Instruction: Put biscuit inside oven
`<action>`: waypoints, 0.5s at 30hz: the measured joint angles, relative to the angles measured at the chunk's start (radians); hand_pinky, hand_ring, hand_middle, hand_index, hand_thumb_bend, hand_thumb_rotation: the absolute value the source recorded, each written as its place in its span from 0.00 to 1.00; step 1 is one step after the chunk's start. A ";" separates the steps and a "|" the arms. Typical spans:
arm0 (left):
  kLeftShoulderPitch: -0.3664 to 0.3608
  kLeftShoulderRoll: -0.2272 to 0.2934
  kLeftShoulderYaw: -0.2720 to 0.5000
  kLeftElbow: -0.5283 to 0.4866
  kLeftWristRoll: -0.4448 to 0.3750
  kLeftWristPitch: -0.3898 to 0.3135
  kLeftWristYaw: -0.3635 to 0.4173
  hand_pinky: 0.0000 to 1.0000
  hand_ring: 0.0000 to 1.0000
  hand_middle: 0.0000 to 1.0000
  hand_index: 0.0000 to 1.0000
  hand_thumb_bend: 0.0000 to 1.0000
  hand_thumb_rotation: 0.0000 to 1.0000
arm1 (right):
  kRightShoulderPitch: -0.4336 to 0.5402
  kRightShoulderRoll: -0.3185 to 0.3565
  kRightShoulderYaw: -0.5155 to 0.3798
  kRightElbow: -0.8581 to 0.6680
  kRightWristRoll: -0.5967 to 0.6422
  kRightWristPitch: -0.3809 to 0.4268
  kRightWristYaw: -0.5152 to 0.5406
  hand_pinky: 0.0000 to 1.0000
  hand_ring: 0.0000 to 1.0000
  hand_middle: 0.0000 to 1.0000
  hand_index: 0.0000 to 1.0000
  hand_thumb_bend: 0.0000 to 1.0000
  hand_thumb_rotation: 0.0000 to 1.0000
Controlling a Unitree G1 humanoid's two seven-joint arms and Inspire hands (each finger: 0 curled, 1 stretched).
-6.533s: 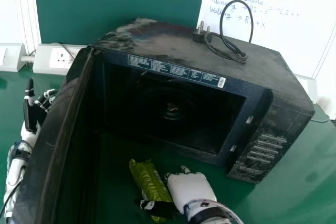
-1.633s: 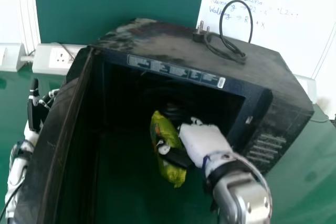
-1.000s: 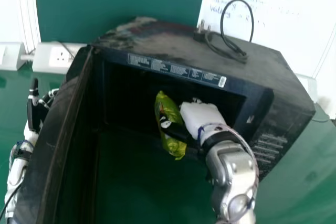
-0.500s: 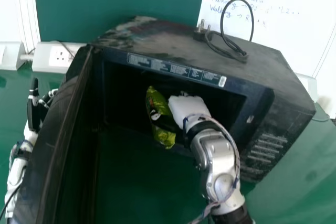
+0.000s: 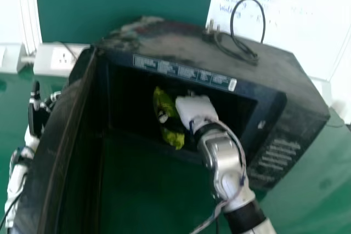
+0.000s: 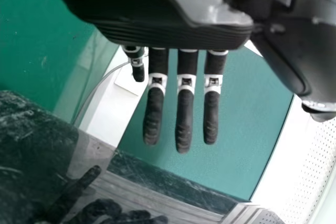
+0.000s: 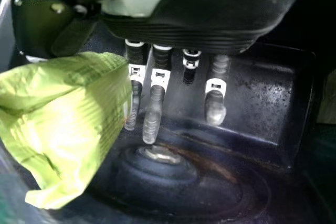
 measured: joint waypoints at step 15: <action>0.000 -0.001 0.000 -0.009 -0.001 0.009 0.004 0.24 0.31 0.39 0.49 0.52 0.08 | -0.081 -0.051 0.060 0.198 0.078 -0.050 -0.180 0.09 0.16 0.47 0.49 0.53 0.00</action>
